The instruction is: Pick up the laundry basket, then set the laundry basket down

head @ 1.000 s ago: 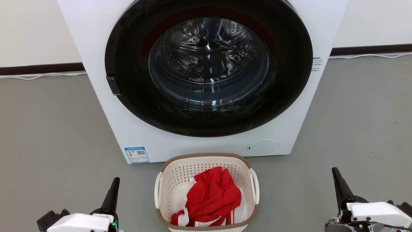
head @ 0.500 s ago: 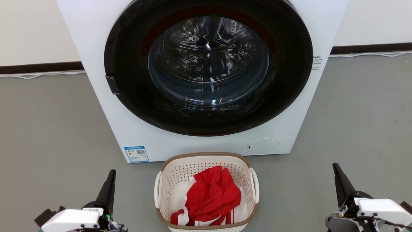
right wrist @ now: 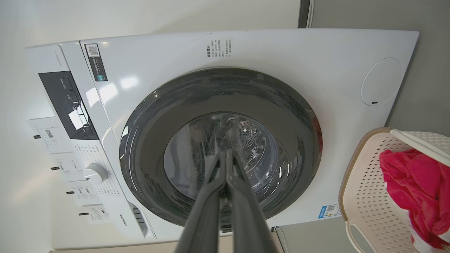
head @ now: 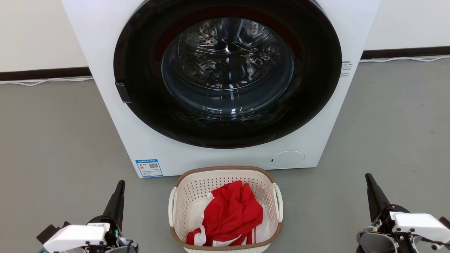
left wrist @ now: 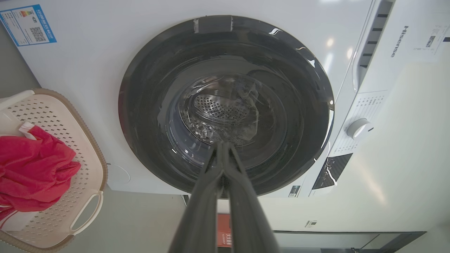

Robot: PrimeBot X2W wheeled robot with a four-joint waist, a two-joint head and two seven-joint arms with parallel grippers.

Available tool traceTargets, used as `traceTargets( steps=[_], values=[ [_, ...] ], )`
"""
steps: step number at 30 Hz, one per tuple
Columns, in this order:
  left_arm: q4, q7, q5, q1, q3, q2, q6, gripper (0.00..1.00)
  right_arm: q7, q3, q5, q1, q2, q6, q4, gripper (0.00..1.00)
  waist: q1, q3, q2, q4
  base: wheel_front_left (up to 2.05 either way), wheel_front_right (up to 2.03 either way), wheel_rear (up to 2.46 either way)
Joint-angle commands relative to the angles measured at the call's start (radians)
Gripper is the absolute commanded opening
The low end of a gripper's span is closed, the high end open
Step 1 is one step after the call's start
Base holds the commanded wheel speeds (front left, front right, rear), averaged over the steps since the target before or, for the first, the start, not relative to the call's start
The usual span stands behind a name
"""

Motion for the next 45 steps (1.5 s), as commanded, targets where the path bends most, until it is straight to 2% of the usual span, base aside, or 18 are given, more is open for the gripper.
traceTargets(
  steps=[1, 45],
  values=[
    [-0.023, 0.006, -0.001, -0.052, 0.033, 0.009, -0.007, 0.0, 0.011, 0.021, 0.008, -0.041, -0.009, 0.007, -0.026, 0.0, 0.0, 0.0, -0.0001, 0.0, 0.0, 0.0, 0.0],
    [-0.022, 0.018, 0.011, -0.054, 0.048, -0.002, -0.007, 0.0, 0.017, 0.013, 0.001, -0.041, -0.004, 0.007, -0.025, 0.0, 0.0, 0.0, -0.0001, 0.0, 0.0, 0.0, 0.0]
  ],
)
